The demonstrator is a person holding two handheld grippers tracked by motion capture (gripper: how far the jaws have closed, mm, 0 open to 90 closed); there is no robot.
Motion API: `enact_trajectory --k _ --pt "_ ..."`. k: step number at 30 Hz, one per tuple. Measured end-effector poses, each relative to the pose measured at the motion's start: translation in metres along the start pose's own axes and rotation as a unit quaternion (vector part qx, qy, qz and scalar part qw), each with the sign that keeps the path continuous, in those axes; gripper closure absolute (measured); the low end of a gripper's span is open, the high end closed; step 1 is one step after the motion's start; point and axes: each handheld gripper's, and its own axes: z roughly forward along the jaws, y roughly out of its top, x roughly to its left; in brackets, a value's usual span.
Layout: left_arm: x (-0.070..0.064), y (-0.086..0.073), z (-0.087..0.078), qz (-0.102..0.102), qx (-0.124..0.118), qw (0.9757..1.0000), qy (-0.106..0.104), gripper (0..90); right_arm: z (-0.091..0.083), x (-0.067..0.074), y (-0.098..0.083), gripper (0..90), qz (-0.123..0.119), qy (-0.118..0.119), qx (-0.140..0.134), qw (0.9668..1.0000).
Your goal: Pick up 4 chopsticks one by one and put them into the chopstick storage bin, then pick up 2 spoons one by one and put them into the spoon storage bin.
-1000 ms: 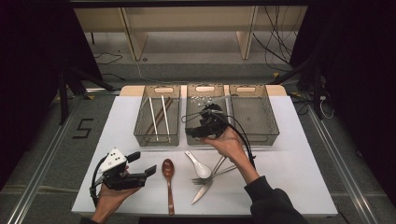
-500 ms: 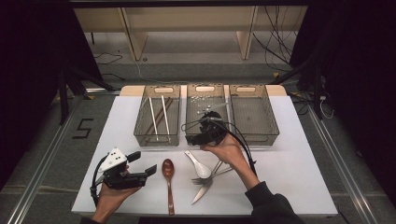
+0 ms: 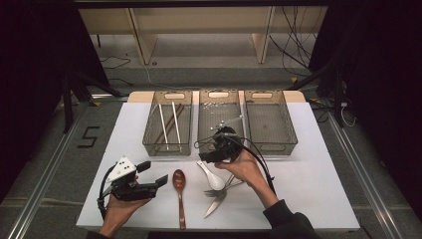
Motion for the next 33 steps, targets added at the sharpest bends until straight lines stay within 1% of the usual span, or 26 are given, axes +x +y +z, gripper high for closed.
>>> enact_trajectory --k 5,9,14,18,21,22,25,28,31,33 --pt "0.0 0.0 0.0 -0.004 -0.003 1.0 0.001 16.6 0.005 0.0 -0.007 30.7 -0.001 -0.003 0.011 0.9999" --pt "0.0 0.0 0.0 0.0 0.0 1.0 -0.001 16.6 0.007 -0.001 -0.011 30.7 0.004 -0.007 0.018 0.9998" --pt "0.0 0.001 0.0 -0.003 -0.003 1.0 0.0 16.7 0.01 -0.001 -0.015 30.7 0.0 -0.011 0.024 0.9996" --pt "0.0 0.0 0.001 -0.005 0.0 1.0 0.001 16.6 0.014 -0.001 -0.016 30.7 0.001 -0.007 0.033 0.9994" --pt "0.001 -0.001 -0.001 -0.003 -0.001 1.0 0.002 16.6 0.018 0.0 -0.017 30.7 -0.003 -0.005 0.04 0.9992" --pt "0.0 -0.001 -0.002 -0.006 -0.002 1.0 0.003 16.7 0.019 0.001 -0.017 30.8 -0.005 -0.006 0.043 0.9991" --pt "0.0 -0.001 -0.004 -0.004 -0.003 1.0 0.005 16.6 0.026 0.003 -0.018 31.1 -0.007 -0.002 0.058 0.9983" --pt "0.0 -0.001 -0.004 -0.004 -0.003 1.0 0.006 16.6 0.033 0.003 -0.019 33.3 -0.006 0.001 0.083 0.9965" --pt "0.0 -0.001 -0.003 -0.002 0.001 1.0 0.003 16.6 0.039 0.004 -0.02 36.3 -0.005 -0.005 0.109 0.994" --pt "0.0 -0.001 -0.003 -0.002 0.0 1.0 0.003 16.6 0.042 0.003 -0.021 38.9 -0.006 -0.009 0.122 0.9925"
